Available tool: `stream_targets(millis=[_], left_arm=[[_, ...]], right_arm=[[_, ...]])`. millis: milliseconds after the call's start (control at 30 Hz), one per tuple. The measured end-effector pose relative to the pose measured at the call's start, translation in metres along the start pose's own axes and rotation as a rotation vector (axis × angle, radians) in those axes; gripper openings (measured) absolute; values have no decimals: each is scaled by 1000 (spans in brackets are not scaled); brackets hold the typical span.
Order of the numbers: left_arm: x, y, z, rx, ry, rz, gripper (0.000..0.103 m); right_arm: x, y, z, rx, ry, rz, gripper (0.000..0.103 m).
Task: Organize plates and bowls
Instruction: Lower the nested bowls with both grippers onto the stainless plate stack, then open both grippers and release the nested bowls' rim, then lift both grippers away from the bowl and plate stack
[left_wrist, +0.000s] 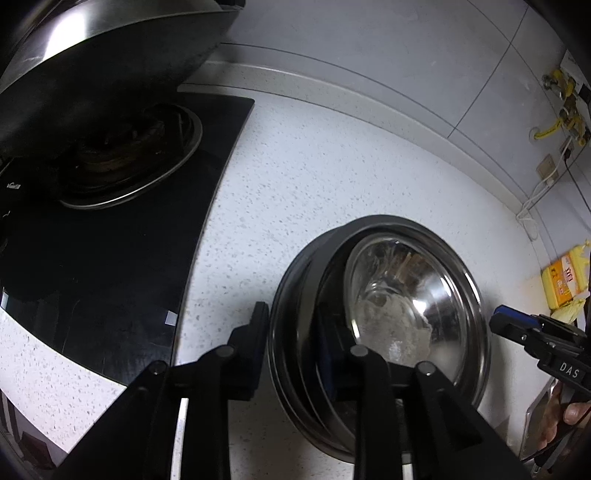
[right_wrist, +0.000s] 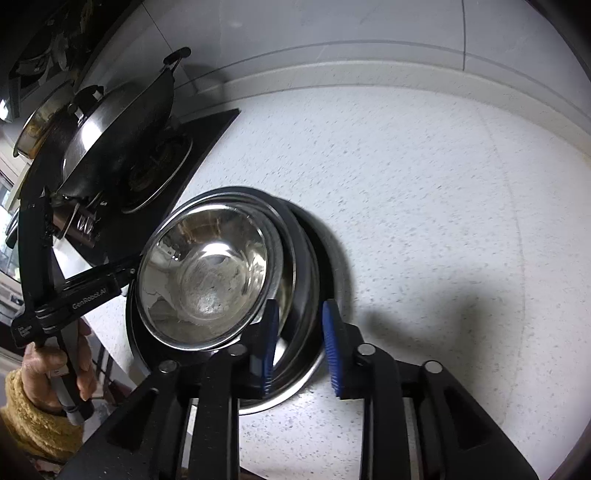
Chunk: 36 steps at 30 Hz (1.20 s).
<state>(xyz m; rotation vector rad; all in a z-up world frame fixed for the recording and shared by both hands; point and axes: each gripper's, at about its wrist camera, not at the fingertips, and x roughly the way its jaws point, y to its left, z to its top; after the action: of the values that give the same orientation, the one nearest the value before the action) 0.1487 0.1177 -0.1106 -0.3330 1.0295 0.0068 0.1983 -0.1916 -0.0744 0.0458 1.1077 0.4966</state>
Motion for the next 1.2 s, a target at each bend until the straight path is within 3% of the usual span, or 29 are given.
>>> stream_targets(millis=[267, 400, 533, 1000, 1200], left_arm=[[-28, -1, -2, 12, -88, 18, 31], [-45, -6, -4, 47, -125, 38, 46], [-61, -10, -7, 77, -155, 46, 51], [-87, -28, -29, 132, -161, 12, 51], [-91, -39, -40, 184, -173, 75, 51]], right_arm=[[-24, 13, -1, -28, -92, -40, 33], [-34, 23, -3, -40, -137, -70, 43], [-42, 30, -6, -45, -170, -101, 50], [-59, 57, -24, -56, -239, -157, 67], [-63, 65, -35, -37, -251, -176, 69]])
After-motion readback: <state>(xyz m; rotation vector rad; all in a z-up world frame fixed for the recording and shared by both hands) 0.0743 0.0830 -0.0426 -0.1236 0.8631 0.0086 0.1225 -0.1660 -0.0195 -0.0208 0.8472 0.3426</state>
